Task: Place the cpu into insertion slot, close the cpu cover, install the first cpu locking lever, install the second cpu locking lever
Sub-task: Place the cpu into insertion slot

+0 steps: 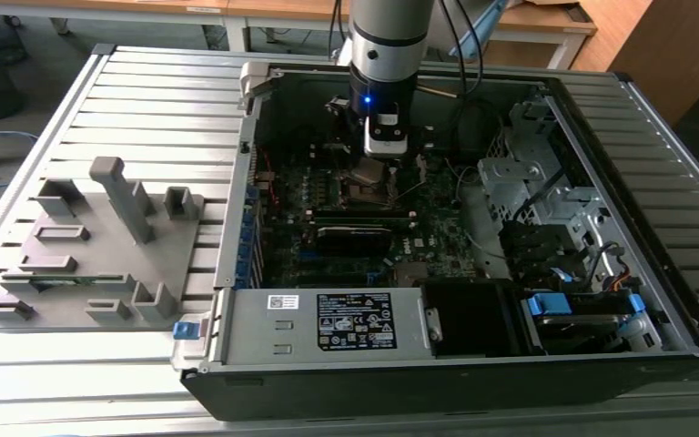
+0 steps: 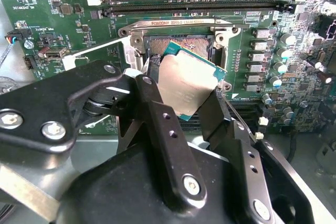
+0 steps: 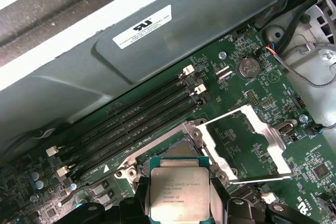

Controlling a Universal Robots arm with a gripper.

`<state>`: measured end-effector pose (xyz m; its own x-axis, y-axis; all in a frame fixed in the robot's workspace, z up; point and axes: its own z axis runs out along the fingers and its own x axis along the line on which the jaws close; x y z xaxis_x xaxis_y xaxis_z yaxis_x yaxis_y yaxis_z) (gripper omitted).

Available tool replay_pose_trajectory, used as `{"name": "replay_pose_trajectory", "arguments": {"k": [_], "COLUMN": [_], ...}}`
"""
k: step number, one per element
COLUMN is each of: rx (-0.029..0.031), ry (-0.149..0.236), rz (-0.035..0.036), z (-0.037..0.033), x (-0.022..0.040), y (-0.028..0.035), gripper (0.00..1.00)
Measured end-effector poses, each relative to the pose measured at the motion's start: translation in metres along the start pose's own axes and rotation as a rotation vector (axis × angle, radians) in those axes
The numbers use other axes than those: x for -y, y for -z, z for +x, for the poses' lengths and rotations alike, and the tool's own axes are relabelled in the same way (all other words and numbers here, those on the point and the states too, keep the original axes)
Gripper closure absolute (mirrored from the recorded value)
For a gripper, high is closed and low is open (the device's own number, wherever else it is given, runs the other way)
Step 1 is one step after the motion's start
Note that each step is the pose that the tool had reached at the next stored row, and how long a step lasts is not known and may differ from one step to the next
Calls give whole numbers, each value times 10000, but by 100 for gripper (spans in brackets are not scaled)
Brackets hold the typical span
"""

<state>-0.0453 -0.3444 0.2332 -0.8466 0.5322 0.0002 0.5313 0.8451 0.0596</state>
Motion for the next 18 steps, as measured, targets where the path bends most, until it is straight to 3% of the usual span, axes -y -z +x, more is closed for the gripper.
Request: {"name": "replay_pose_trajectory", "arguments": {"k": [7,14,18], "rx": [6,75,79], "ry": [-100,-1252,-1326], "rz": [1,-1,-1], "z": [0,0,1], "x": [0,0,1], "y": [0,-6,-6], "gripper": [46,46,46]}}
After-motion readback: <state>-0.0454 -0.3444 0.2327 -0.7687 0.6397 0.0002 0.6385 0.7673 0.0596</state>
